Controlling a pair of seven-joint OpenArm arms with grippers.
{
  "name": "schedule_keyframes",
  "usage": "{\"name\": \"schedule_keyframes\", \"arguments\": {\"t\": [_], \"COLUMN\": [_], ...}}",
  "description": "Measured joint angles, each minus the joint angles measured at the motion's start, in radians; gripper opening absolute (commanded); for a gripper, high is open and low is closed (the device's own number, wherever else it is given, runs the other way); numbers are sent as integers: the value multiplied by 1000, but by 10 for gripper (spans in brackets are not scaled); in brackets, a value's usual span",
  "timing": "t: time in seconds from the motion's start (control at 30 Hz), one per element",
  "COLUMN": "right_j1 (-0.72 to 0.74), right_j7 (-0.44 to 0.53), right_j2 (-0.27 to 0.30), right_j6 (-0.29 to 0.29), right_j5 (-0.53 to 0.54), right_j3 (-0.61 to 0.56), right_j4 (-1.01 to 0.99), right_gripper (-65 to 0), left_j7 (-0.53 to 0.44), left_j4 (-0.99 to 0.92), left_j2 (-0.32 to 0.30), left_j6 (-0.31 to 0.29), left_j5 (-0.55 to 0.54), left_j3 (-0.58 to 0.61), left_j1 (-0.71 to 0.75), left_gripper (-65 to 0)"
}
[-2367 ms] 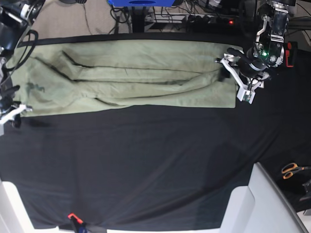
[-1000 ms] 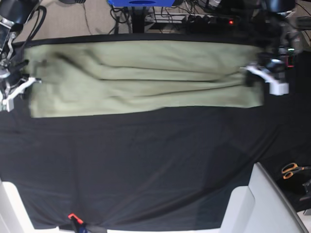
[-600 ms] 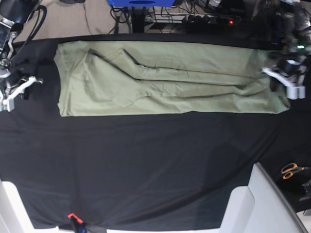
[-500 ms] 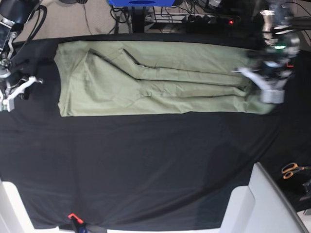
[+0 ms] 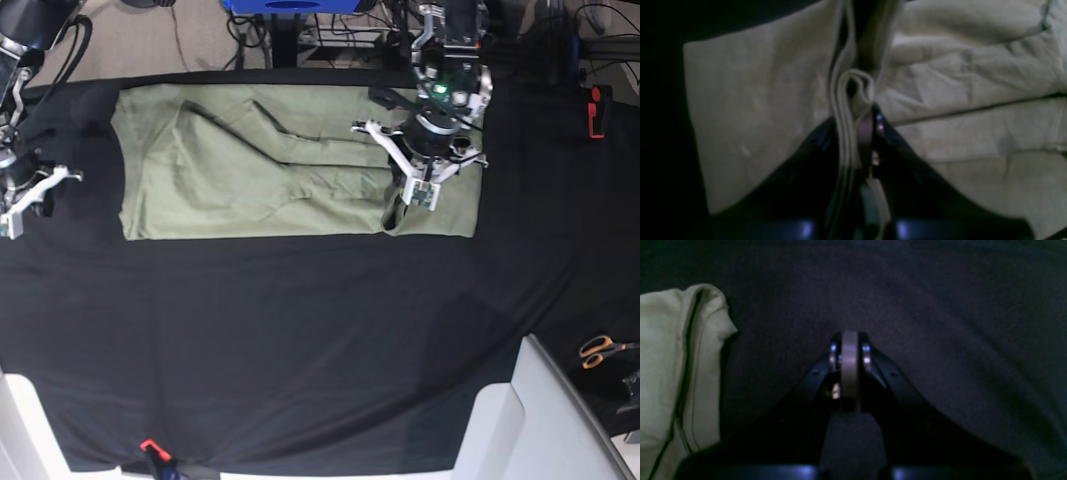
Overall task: Fold the T-shirt properly
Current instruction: 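Press and smooth the folded shirt with the left gripper, then lift away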
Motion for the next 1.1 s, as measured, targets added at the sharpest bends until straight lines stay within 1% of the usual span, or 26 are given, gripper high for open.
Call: {"name": "schedule_keyframes", "arguments": {"t": [0.1, 0.27, 0.33, 0.37, 0.43, 0.5, 0.77, 1.07, 1.1], "right_j1": [0, 0, 0, 0, 0, 0, 0, 3, 4], "right_j7": [0, 0, 0, 0, 0, 0, 0, 0, 0], "right_j2": [0, 0, 0, 0, 0, 0, 0, 0, 0], "right_j6": [0, 0, 0, 0, 0, 0, 0, 0, 0], "right_j5": [0, 0, 0, 0, 0, 0, 0, 0, 0], "right_j3": [0, 0, 0, 0, 0, 0, 0, 0, 0], "right_j4": [0, 0, 0, 0, 0, 0, 0, 0, 0], "right_gripper": [-638, -638, -638, -638, -638, -638, -636, -635, -635], "left_j7": [0, 0, 0, 0, 0, 0, 0, 0, 1], "left_j4": [-38, -92, -92, -92, -90, -89, -90, -89, -87], "left_j2": [1, 3, 15, 19, 20, 20, 22, 20, 18], "left_j6": [49, 53, 54, 61, 53, 54, 58, 60, 62], "left_j5": [0, 0, 0, -21, -69, -95, -166, -168, -169], "left_j3": [40, 59, 55, 53, 56, 56, 56, 69, 80], "left_j1": [-4, -35, -39, -40, -41, -42, -42, -40, -37], "left_gripper": [-650, -650, -650, -650, -650, -650, -650, -650, -587]}}
